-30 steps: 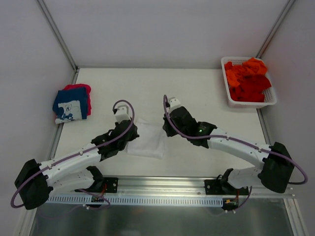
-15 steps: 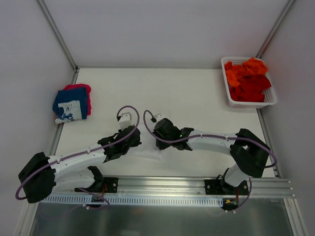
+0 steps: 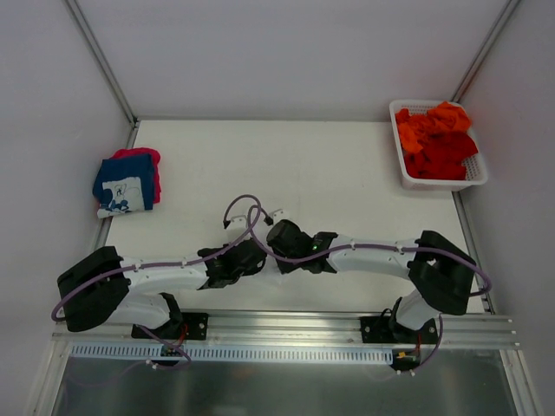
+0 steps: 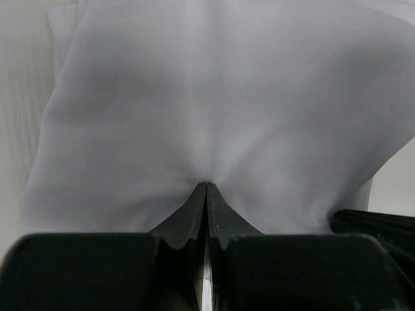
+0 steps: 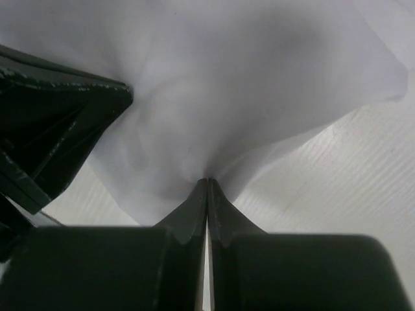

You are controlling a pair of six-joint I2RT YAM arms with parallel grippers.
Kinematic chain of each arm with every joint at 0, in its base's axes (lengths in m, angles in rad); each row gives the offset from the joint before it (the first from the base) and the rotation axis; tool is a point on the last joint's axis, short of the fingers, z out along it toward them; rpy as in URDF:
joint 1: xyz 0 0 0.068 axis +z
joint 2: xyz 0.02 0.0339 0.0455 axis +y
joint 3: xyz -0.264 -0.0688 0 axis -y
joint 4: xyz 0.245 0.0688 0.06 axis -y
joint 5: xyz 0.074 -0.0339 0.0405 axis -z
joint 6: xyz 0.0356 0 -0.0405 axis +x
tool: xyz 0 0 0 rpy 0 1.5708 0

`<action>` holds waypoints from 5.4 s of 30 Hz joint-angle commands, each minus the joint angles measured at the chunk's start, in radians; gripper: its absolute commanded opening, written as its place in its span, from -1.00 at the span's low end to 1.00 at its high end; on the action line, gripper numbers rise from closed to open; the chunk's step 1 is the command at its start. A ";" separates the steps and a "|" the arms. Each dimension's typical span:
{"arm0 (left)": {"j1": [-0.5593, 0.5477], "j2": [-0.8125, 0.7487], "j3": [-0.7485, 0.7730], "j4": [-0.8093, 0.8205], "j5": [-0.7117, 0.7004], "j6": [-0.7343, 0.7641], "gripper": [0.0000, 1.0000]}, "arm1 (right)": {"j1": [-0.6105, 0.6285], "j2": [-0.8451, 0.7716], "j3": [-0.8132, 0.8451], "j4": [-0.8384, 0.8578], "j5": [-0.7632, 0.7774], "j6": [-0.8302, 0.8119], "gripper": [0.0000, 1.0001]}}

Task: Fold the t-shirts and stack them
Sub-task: Fold the tshirt

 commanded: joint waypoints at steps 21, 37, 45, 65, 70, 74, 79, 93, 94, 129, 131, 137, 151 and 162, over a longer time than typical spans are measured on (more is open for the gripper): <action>-0.029 -0.032 -0.026 -0.022 -0.051 -0.093 -1.00 | 0.097 -0.076 -0.044 0.130 -0.024 0.111 -0.99; -0.029 -0.096 -0.106 -0.059 -0.068 -0.158 -1.00 | 0.201 -0.045 -0.127 -0.075 0.057 0.337 -0.99; -0.027 -0.121 -0.136 -0.068 -0.074 -0.176 -1.00 | 0.249 -0.178 -0.188 -0.262 0.122 0.431 -0.99; -0.061 -0.331 0.232 -0.309 -0.368 0.308 0.98 | 0.286 -0.576 -0.176 -0.324 0.387 0.280 0.50; 0.060 -0.219 0.252 -0.381 -0.286 0.312 0.98 | 0.284 -0.502 -0.210 -0.253 0.382 0.326 0.65; 0.147 -0.100 0.218 -0.383 -0.234 0.303 0.98 | 0.280 -0.456 -0.291 -0.077 0.358 0.369 0.66; 0.161 -0.029 0.181 -0.378 -0.183 0.241 0.96 | 0.261 -0.412 -0.362 0.100 0.353 0.388 0.66; 0.227 -0.135 -0.024 -0.116 0.018 0.259 0.93 | 0.116 -0.245 -0.494 0.570 0.169 0.380 0.66; 0.229 -0.139 -0.038 -0.093 0.033 0.263 0.93 | 0.114 -0.222 -0.491 0.592 0.160 0.385 0.67; 0.209 -0.211 -0.213 0.136 0.233 0.082 0.61 | 0.217 -0.407 -0.364 0.192 0.405 0.317 0.65; 0.139 -0.228 -0.210 0.116 0.180 0.040 0.58 | 0.221 -0.430 -0.330 0.065 0.436 0.320 0.65; -0.096 -0.193 -0.106 0.012 0.071 -0.154 0.58 | 0.237 -0.551 -0.320 -0.041 0.493 0.325 0.65; -0.173 -0.269 0.028 -0.454 -0.154 -0.237 0.54 | 0.273 -0.651 -0.356 -0.074 0.537 0.349 0.65; -0.170 -0.268 -0.047 -0.406 -0.166 -0.259 0.47 | 0.292 -0.625 -0.325 -0.071 0.548 0.334 0.65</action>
